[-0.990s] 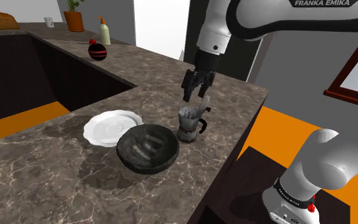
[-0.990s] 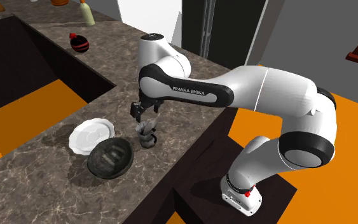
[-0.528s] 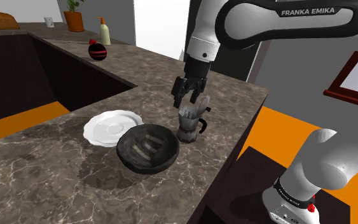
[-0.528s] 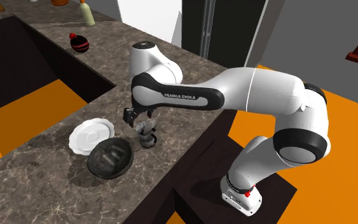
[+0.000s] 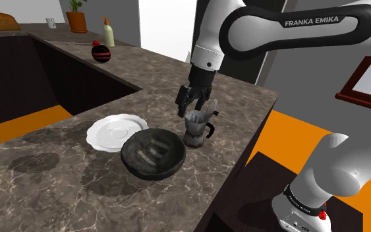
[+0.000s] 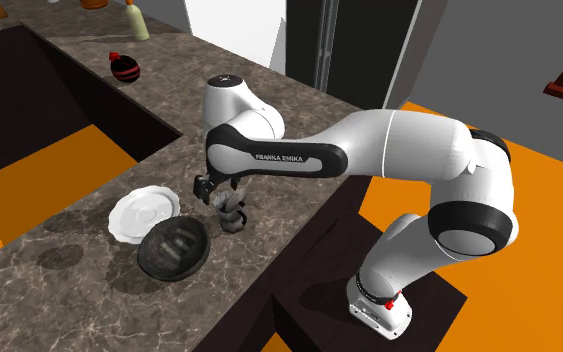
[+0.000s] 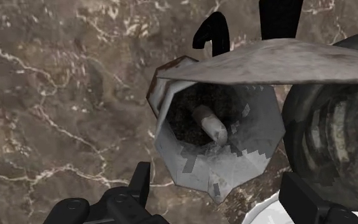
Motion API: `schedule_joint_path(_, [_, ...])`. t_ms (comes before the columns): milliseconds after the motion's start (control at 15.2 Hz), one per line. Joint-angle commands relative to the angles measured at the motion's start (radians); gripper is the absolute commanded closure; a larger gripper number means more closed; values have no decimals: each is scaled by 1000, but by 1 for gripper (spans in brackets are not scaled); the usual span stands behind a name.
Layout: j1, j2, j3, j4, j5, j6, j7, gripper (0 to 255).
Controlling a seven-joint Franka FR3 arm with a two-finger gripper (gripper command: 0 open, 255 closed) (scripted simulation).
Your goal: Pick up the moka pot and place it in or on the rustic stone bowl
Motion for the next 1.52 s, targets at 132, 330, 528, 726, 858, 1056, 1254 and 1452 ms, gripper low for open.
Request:
schedule_joint_path(132, [0, 0, 0, 0, 0, 0, 0, 255])
schedule_joint_path(330, [0, 0, 0, 0, 0, 0, 0, 255])
schedule_joint_path(528, [0, 0, 0, 0, 0, 1, -1, 255])
schedule_joint_path(726, [0, 0, 0, -1, 0, 0, 0, 255])
schedule_joint_path(858, [-1, -1, -3, 25, -3, -26, 4, 255])
schedule_joint_path(1056, [-3, -1, -6, 65, -7, -65, 11, 255])
schedule_joint_path(1254, [-5, 1, -9, 107, -11, -105, 19, 255])
schedule_joint_path(1452, [-7, 6, -12, 151, -16, -144, 26, 255])
